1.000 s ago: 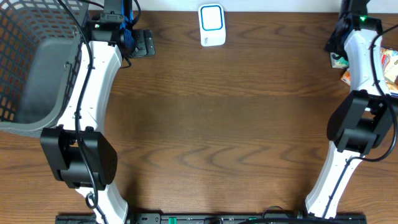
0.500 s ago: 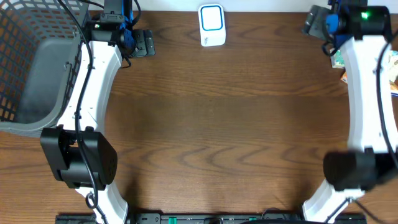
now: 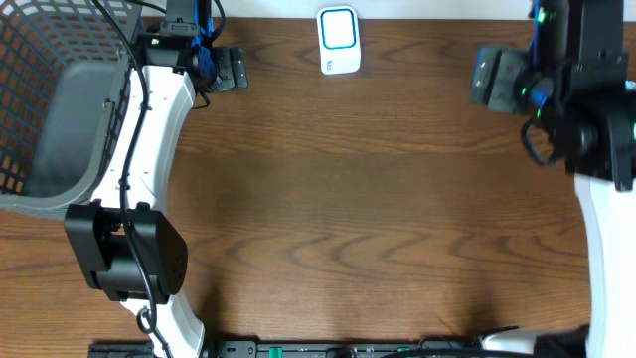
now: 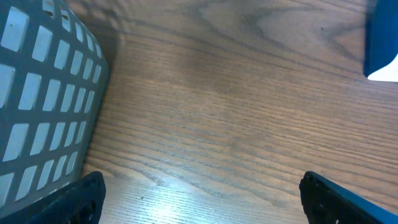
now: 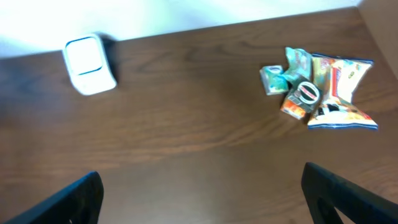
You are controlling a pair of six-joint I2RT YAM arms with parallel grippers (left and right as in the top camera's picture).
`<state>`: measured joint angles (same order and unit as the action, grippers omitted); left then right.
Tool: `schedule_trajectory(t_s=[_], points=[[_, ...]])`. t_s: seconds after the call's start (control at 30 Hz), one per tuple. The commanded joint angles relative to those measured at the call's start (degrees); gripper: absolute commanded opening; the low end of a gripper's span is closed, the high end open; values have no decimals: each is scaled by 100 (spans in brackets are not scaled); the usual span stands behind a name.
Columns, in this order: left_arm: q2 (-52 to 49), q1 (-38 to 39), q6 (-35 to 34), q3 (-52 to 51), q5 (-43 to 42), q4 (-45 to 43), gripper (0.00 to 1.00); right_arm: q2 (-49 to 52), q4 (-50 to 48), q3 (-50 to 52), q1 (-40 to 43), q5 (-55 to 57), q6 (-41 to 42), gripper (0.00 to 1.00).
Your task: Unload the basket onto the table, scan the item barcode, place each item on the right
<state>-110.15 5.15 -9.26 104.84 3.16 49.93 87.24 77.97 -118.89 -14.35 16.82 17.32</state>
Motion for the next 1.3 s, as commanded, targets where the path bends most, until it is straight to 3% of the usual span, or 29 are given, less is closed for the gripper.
schedule_trajectory(t_s=[0.0, 0.23, 0.43, 0.63, 0.97, 1.27], points=[[118, 0, -92, 70, 52, 20, 98, -520, -286, 809, -485, 118, -92, 99], [118, 0, -92, 70, 55, 20, 98, -1661, -1488, 2885, -1268, 293, -92, 99], [118, 0, -92, 70, 52, 20, 98, -2680, -2153, 4022, -1331, 433, -111, 99], [118, 0, -92, 70, 52, 20, 98, -3180, -2168, 4258, -1322, 575, -114, 99], [118, 0, -92, 70, 52, 20, 98, -3139, -2098, 4258, -1325, 271, -114, 99], [118, 0, -92, 70, 52, 20, 98, -3108, -1287, 4258, -1322, 267, -111, 99]])
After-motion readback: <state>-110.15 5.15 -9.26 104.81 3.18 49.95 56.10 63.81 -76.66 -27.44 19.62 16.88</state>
